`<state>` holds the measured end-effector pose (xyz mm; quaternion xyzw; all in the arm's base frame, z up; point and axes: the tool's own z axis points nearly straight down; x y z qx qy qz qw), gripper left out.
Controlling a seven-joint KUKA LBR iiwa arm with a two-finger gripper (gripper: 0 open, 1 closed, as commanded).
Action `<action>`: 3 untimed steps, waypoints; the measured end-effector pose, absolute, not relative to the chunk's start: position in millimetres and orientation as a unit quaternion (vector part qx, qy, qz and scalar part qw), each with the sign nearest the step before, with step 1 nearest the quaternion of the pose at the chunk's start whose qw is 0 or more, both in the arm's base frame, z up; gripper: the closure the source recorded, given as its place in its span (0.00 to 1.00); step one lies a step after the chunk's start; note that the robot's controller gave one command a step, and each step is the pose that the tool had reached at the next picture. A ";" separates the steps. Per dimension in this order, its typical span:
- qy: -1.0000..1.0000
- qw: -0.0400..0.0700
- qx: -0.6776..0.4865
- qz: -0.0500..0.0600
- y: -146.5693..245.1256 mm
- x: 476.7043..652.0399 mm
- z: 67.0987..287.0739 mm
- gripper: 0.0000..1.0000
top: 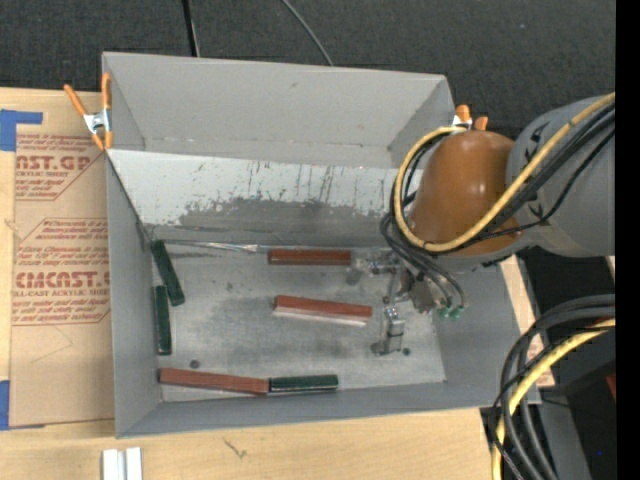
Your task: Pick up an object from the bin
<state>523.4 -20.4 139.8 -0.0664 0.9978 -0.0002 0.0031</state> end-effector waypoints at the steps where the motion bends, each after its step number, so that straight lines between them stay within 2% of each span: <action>1: 0.999 0.001 -0.041 0.000 -37.8 543.0 69.8 1.00; 2: 0.999 0.001 -0.041 0.000 -37.8 543.0 69.8 1.00; 3: 0.999 0.002 -0.050 0.000 -24.0 550.2 214.1 1.00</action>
Offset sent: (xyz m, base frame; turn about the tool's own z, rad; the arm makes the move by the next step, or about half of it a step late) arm 0.0000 0.0000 0.0000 0.0000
